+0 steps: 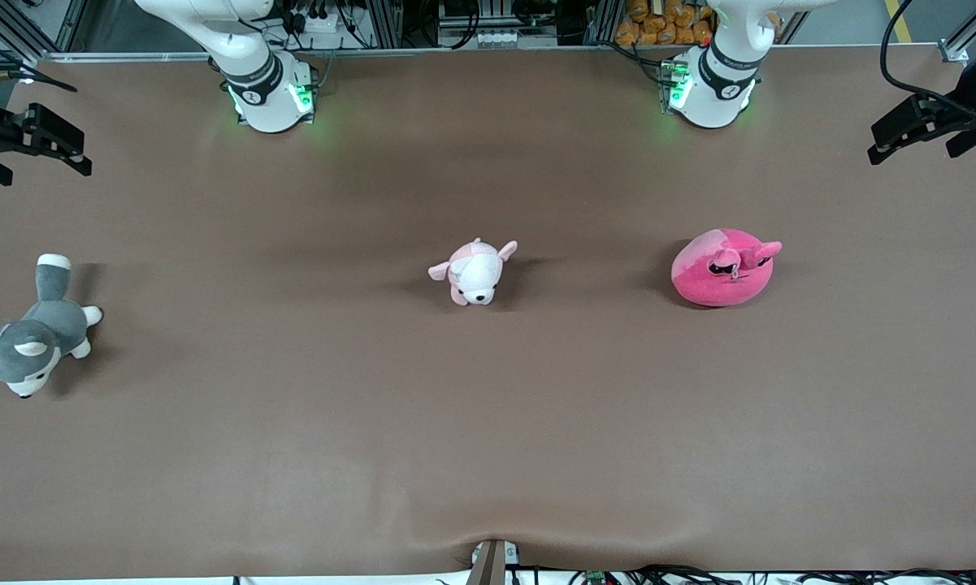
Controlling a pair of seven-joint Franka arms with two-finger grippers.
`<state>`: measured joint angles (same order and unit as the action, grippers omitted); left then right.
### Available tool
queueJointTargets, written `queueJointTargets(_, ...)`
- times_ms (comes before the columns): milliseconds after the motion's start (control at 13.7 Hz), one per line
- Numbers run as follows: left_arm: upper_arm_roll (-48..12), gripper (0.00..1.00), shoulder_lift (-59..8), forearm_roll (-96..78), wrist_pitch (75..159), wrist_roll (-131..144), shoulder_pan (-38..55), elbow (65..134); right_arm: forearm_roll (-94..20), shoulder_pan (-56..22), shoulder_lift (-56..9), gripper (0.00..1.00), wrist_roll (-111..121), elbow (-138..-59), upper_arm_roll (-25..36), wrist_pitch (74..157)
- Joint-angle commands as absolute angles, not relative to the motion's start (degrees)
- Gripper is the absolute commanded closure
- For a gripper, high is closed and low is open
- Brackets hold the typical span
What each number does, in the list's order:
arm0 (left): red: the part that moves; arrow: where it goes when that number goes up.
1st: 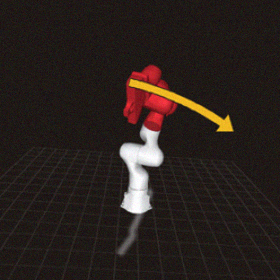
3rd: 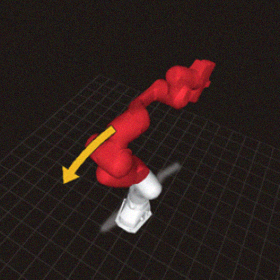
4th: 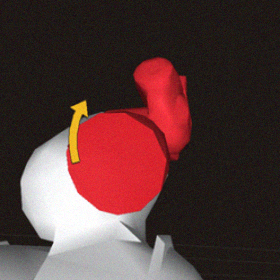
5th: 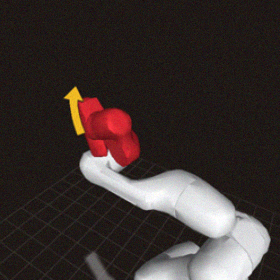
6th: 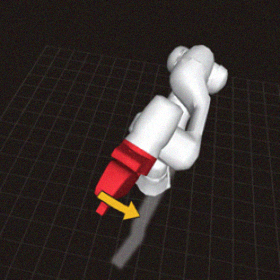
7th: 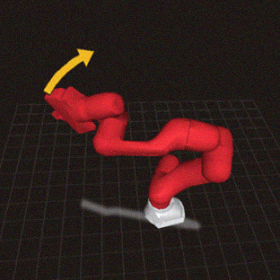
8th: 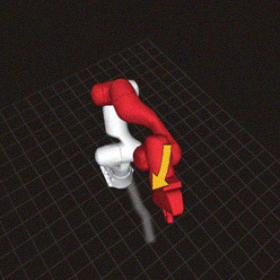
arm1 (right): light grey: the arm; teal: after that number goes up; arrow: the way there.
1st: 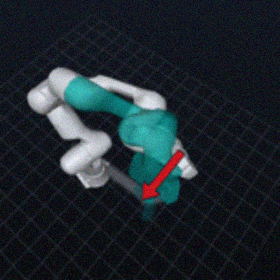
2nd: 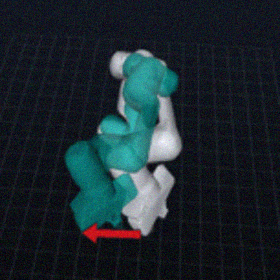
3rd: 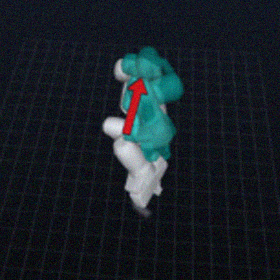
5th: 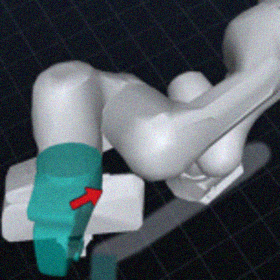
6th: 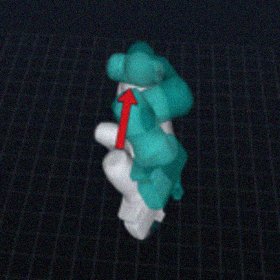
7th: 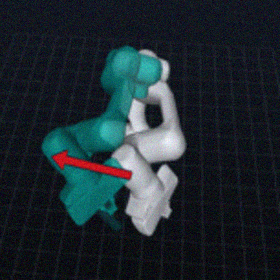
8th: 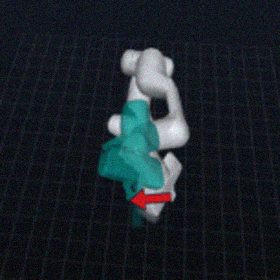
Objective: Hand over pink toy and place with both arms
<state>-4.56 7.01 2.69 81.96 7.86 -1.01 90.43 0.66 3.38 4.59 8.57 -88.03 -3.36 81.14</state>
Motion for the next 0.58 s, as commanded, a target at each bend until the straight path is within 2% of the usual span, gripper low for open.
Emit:
queueJointTargets(0, -4.92, 0.00, 5.89, 3.52, 78.93, 7.91, -0.88, 88.77, -0.44, 4.31, 5.45, 0.00, 9.32, -88.77, -3.87, 81.21)
queueJointTargets(511, -4.92, 0.00, 5.80, 3.52, 78.93, 7.91, -0.88, 89.56, -0.44, 4.39, 5.45, 0.00, 9.32, -88.77, -3.87, 81.21)
